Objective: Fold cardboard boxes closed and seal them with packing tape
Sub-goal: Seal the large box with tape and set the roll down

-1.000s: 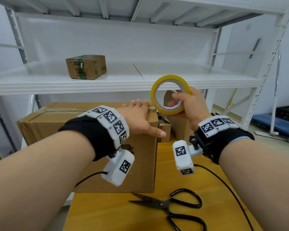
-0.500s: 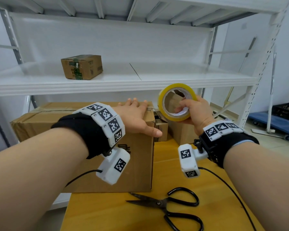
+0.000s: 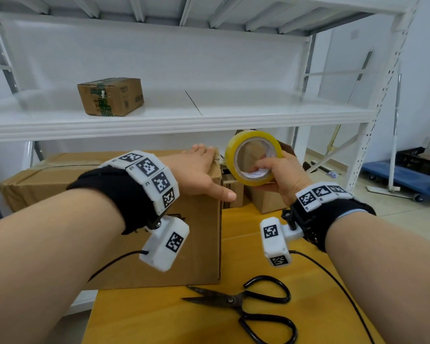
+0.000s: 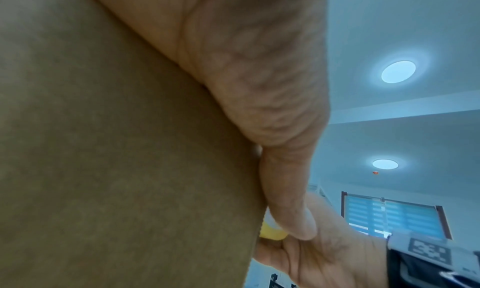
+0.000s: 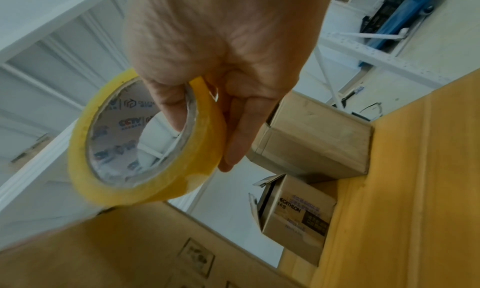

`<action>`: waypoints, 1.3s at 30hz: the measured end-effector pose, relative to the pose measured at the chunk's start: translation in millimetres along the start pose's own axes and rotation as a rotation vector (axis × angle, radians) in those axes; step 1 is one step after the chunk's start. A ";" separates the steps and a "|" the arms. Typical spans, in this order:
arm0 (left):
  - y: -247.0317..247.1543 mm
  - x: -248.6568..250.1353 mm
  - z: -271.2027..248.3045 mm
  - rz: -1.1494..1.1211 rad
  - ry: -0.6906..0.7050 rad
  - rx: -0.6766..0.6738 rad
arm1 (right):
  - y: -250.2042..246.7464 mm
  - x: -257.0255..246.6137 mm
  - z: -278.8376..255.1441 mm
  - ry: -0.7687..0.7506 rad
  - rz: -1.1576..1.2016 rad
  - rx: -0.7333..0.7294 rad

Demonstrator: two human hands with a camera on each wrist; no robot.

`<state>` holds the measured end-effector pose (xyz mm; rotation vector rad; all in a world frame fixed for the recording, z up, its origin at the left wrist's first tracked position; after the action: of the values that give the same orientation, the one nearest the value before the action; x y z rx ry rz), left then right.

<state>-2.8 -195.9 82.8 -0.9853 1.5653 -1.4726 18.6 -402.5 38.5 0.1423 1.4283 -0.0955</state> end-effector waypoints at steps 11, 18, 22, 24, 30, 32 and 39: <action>-0.1 4.7 -3.7 -0.003 0.001 -0.007 | -2.5 29.3 -1.1 0.126 -0.126 -0.125; 0.9 4.4 -2.3 0.010 -0.002 -0.020 | 1.5 17.4 -3.4 0.073 -0.130 -0.230; 0.8 4.9 -2.5 0.008 0.003 -0.016 | 8.0 -0.5 -2.7 0.059 -0.135 -0.373; 0.0 4.8 -3.2 0.004 0.005 -0.015 | 15.1 -10.4 -0.8 0.036 -0.173 -0.469; -2.0 6.0 -6.4 -0.019 -0.010 -0.020 | 22.3 -7.6 4.7 0.004 -0.194 -0.472; -4.0 4.8 -8.5 -0.030 -0.011 -0.023 | 24.6 -3.6 5.2 0.015 -0.198 -0.446; -6.7 -21.5 -22.6 -0.073 -0.001 -0.060 | 50.1 -11.4 -7.3 0.053 -0.249 -0.438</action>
<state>-14.3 -167.3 91.0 -1.0876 1.5965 -1.4818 17.5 -352.2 50.8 -0.3958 1.4827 0.0186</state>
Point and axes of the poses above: each hand's wrist, its own z-axis towards the middle knuckle, its own y-axis out of the palm, x = y × z, the point moved 5 cm from there along z, towards the middle knuckle, and after that the axes turned 1 degree about z, right-handed, at the moved point
